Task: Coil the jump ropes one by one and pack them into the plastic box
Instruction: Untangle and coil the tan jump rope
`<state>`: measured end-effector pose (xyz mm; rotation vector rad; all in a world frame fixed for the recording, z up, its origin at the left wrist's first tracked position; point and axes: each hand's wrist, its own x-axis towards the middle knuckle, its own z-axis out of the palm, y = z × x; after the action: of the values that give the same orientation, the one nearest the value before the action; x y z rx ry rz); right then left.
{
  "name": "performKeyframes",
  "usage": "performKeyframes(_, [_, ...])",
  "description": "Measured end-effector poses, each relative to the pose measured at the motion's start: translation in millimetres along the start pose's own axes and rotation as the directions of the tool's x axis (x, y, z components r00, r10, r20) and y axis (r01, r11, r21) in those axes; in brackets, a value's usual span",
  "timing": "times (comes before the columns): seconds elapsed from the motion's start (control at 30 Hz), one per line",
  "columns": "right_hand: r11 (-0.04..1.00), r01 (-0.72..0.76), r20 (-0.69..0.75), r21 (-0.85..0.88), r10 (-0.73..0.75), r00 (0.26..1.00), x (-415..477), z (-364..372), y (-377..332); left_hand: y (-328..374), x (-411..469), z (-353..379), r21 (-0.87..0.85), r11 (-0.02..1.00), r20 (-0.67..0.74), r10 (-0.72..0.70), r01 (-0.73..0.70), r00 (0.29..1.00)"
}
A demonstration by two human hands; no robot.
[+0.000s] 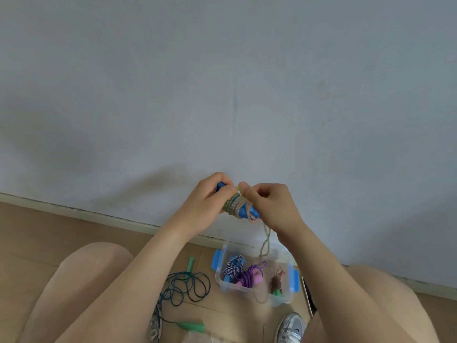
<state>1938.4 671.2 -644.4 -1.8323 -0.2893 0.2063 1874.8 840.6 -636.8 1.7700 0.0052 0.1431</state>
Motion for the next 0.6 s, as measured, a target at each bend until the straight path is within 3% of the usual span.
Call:
performKeyframes(0.07, [0.996, 0.060, 0.013, 0.073, -0.061, 0.998, 1.7, 6.8, 3.5, 0.6, 1.4, -0.2, -0.097, 0.994, -0.025, -0.050, 0.047, 0.998])
performKeyframes(0.23, [0.962, 0.225, 0.096, 0.155, -0.241, 0.966, -4.3, 17.9, 0.4, 2.1, 2.7, -3.8, -0.156, 0.985, -0.129, -0.096, 0.075, 0.987])
performKeyframes(0.37, [0.948, 0.155, 0.194, 0.279, -0.214, 0.957, -10.4, 18.3, -7.4, 3.8, 3.8, -9.6, -0.181, 0.980, -0.131, -0.112, 0.088, 0.985])
performKeyframes(0.53, [0.957, 0.151, 0.165, 0.246, -0.195, 0.967, -10.4, 21.0, -4.1, 4.4, 3.4, -12.9, -0.140, 0.984, -0.097, -0.126, 0.112, 0.987])
performKeyframes(0.6, [0.953, 0.081, 0.164, 0.293, -0.134, 0.977, -8.1, 22.2, -3.9, 4.2, 2.9, -12.4, -0.165, 0.979, -0.063, -0.133, 0.121, 0.989])
